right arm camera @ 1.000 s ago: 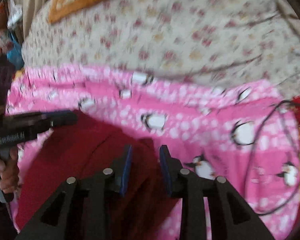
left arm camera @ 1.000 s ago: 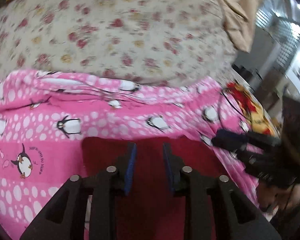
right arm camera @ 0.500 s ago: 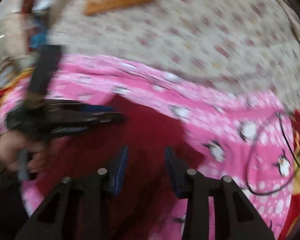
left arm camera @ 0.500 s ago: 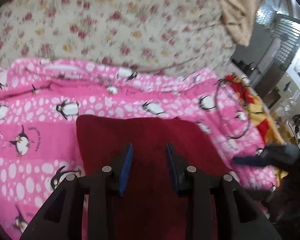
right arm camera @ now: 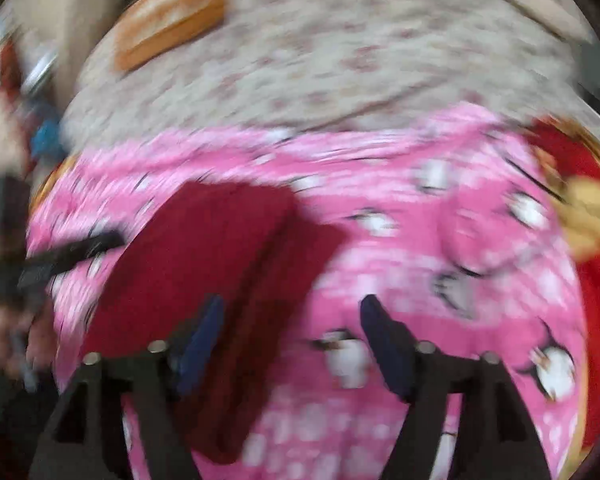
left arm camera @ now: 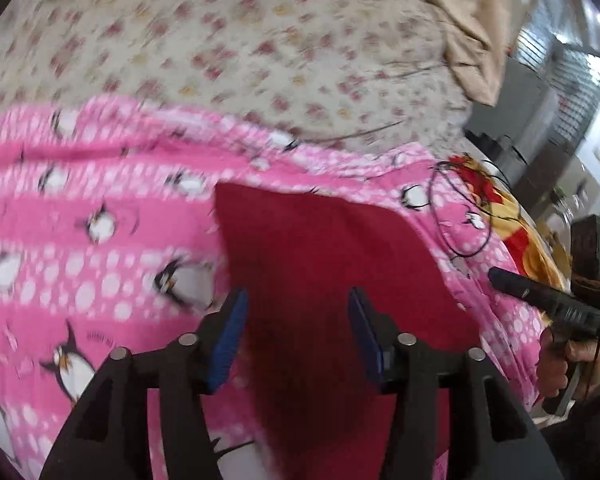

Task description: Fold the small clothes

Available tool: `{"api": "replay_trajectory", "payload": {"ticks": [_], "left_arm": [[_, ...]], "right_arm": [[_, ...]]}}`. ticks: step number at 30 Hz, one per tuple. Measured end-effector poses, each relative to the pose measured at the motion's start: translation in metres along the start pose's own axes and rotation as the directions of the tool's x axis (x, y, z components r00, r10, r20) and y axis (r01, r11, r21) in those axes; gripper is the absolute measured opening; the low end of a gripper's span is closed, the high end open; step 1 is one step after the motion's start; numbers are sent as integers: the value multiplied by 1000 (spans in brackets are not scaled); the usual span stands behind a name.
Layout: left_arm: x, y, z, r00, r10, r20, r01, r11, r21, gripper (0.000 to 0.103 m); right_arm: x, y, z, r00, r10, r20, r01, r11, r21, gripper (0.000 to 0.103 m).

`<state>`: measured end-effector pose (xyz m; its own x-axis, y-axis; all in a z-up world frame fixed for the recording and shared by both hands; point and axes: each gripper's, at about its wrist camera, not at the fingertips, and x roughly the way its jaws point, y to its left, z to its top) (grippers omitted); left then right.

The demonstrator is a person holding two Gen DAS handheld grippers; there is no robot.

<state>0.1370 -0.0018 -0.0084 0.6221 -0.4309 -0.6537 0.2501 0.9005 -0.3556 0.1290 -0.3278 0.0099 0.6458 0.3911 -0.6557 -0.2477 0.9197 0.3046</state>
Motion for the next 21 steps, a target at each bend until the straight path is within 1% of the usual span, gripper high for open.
{"api": "replay_trajectory", "payload": {"ticks": [1,3,4,6,7,9,10,11,12,13,14,15,18,20,21], "left_arm": [[4,6,0,1000,-14,-20,13,999,-38,35],[7,14,-2,998,-42,-36,39,995,-93,35],[7,15,-4,998,-49,-32,46,994,-103,36],[4,14,-9,999,-42,-19,40,995,-91,36],[1,13,-12,999,-31,-8,30,996,-82,38],[-3,10,-19,1000,-15,1,15,997,-76,42],[-3,10,-22,1000,-6,3,6,997,-79,48],[-3,11,-25,1000,5,4,-4,996,-86,54],[-2,11,-26,1000,9,5,-9,996,-94,55],[-1,12,-27,1000,3,4,-2,995,-102,56],[0,12,-27,1000,-8,1,8,994,-107,56],[0,13,-27,1000,-15,0,15,994,-109,56],[1,12,-26,999,-49,-1,48,992,-113,56],[6,9,-26,997,-71,-23,68,992,-103,56],[10,8,-27,996,-82,-37,78,992,-99,56]], "right_arm": [[0,-12,2,999,36,12,-37,996,84,75],[6,-28,7,991,131,38,-136,967,216,75],[11,-28,8,987,154,45,-161,957,243,75],[25,-24,11,978,205,38,-207,942,264,76],[34,-19,10,968,251,18,-246,931,270,76],[51,-13,11,953,302,-29,-282,918,279,76],[64,-10,11,945,321,-66,-291,914,283,76],[72,-8,9,941,324,-98,-286,915,283,76],[81,-5,7,940,313,-138,-267,923,276,76],[91,-2,2,940,277,-201,-222,939,262,75],[94,-1,1,939,272,-210,-217,943,252,75],[92,-1,1,941,273,-199,-219,942,253,75],[88,-2,1,940,283,-191,-224,933,283,75],[86,2,0,925,331,-188,-280,926,251,76],[86,5,-1,922,336,-192,-293,930,222,77]]}}
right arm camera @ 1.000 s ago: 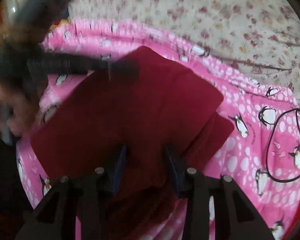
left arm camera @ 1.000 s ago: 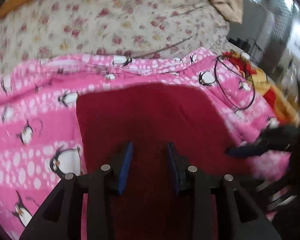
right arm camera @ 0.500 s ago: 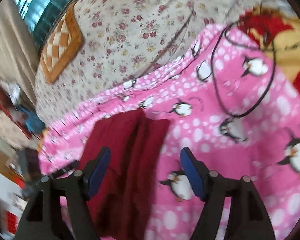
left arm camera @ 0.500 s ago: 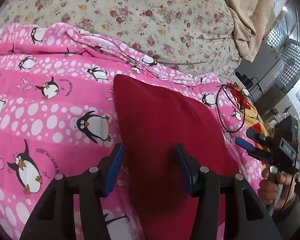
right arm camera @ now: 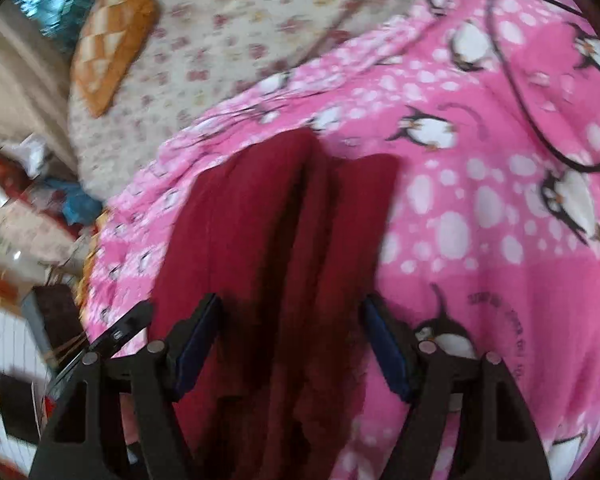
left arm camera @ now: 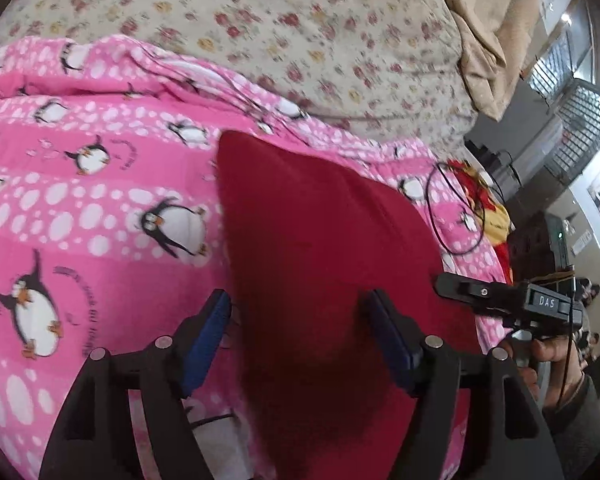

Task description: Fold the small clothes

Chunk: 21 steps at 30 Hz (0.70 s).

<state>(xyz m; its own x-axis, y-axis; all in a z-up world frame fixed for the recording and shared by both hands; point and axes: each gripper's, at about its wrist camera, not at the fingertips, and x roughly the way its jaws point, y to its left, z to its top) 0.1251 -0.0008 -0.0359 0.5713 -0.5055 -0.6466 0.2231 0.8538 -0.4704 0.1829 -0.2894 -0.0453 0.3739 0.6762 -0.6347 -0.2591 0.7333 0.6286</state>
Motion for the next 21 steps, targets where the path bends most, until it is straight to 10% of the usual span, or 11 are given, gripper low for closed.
{"api": "replay_trajectory", "payload": {"ticks": [9,14,21], "left_arm": [[8,5,-2,1000,-27,-10,27,999,-25,58],[-1,-2,-1,999,-31,36,31,999,7,26],[-44,16,18,995,-6,101,5,1000,10,22]], "right_arm": [[12,0,12,993,-60,104,69,995,-78,69],[6,6,17,993,-46,106,59,991,-123,44],[12,38,26,992,33,121,-15,989,-147,37]]}}
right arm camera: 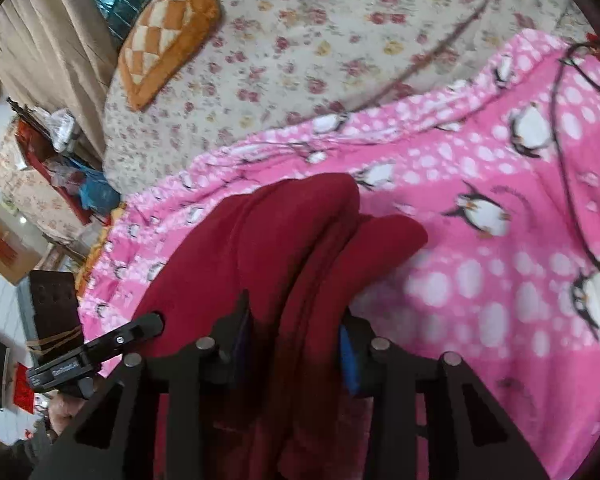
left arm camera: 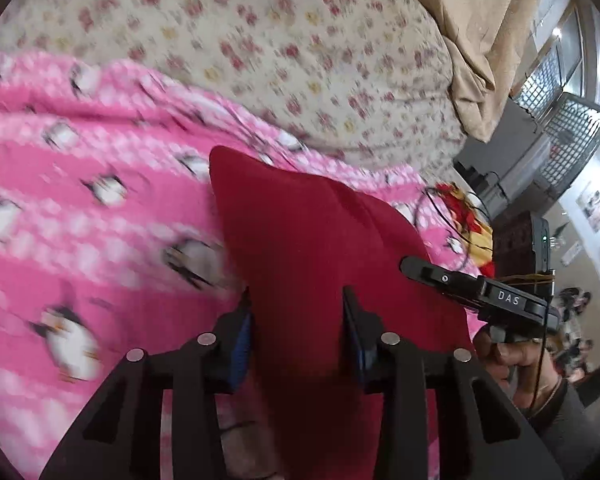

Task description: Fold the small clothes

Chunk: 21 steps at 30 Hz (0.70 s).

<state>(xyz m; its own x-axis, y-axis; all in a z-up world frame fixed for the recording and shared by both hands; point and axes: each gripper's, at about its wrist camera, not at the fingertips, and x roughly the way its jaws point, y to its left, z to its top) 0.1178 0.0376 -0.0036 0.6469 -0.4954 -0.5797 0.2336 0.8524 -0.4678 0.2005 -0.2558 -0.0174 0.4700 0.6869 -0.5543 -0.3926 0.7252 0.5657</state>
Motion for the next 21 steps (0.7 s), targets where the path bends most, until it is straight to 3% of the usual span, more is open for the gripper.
{"api": "replay_trajectory", "payload": {"ticks": [4,6,9,11,13,19,21], "left_arm": [[-28,20,13,996,70,52,-72,997,29,23],[-29,37,18,993,106,51,-106,994,-3,26],[-1,54,14,986,159,-46,-161,986,-52,31],[8,56,9,986,162,-48,-165,984,-72,41],[12,52,8,984,172,-54,-176,982,-63,46],[15,49,4,978,202,-55,-206,975,-83,51],[15,45,1,972,229,-49,-232,970,-71,54]], "right_arm": [[32,32,11,998,52,-18,-53,998,-31,37],[47,41,16,997,70,-17,-71,997,-41,37],[73,40,18,999,19,-50,-21,999,-25,40],[85,32,15,996,-28,-87,28,1000,-8,46],[81,24,15,995,-38,-96,42,998,40,59],[41,32,12,998,-37,-57,38,999,15,61],[17,49,10,992,-129,10,129,990,-50,61]]}}
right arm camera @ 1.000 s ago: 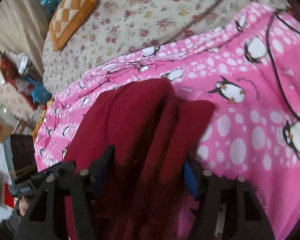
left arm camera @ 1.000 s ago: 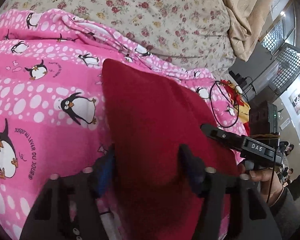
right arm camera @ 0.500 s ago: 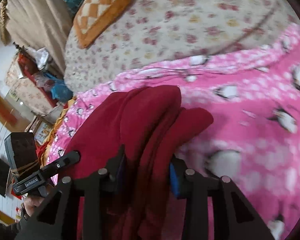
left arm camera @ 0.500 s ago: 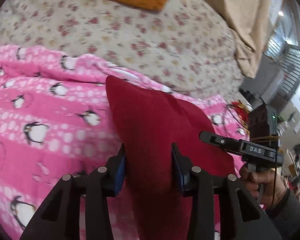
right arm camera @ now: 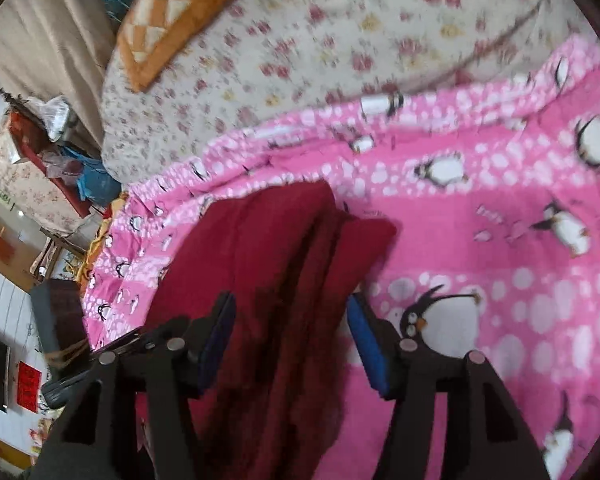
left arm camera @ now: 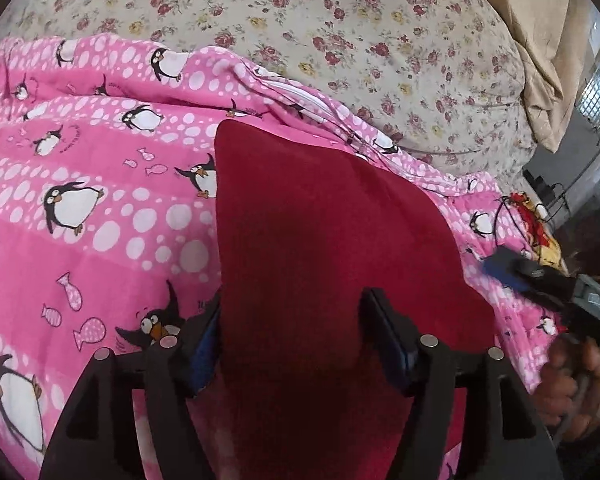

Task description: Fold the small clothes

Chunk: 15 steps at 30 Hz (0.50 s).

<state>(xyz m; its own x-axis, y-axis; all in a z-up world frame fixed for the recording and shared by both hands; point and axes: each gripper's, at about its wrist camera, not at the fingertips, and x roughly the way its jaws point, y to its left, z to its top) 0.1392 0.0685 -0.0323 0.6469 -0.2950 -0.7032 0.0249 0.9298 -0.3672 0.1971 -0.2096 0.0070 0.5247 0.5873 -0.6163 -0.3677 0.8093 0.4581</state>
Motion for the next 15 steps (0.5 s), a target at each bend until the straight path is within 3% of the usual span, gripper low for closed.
{"api": "replay_trajectory", "payload": {"ticks": [2,4,5,8,9,10,11,13,15], "left_arm": [[0,-2,-3,999,40,7,-40,999,12,61],[1,-3,-5,998,56,13,-56,998,12,63],[2,-3,-5,998,61,13,-61,998,11,65],[3,1,-5,998,59,11,-59,998,-11,67],[4,3,-5,999,53,6,-53,998,-21,68],[4,5,-5,999,44,1,-44,999,-32,68],[5,5,-5,999,40,-2,-40,999,-36,69],[5,6,-5,999,35,-7,-35,998,-47,70],[6,6,-5,999,37,-8,-38,998,-46,70]], "right_arm": [[-20,23,-3,985,-155,81,165,978,-125,61],[-32,57,-11,933,-295,207,343,904,-257,61],[-35,67,-14,923,-300,241,361,891,-274,61],[-33,91,-18,941,-228,250,300,905,-301,59],[-28,99,-19,957,-197,215,260,911,-321,44],[-24,103,-20,966,-177,186,232,914,-332,22],[-20,107,-20,969,-181,170,230,913,-337,15],[-8,111,-24,968,-212,133,246,903,-352,15],[18,105,-29,960,-279,27,269,893,-362,15]]}}
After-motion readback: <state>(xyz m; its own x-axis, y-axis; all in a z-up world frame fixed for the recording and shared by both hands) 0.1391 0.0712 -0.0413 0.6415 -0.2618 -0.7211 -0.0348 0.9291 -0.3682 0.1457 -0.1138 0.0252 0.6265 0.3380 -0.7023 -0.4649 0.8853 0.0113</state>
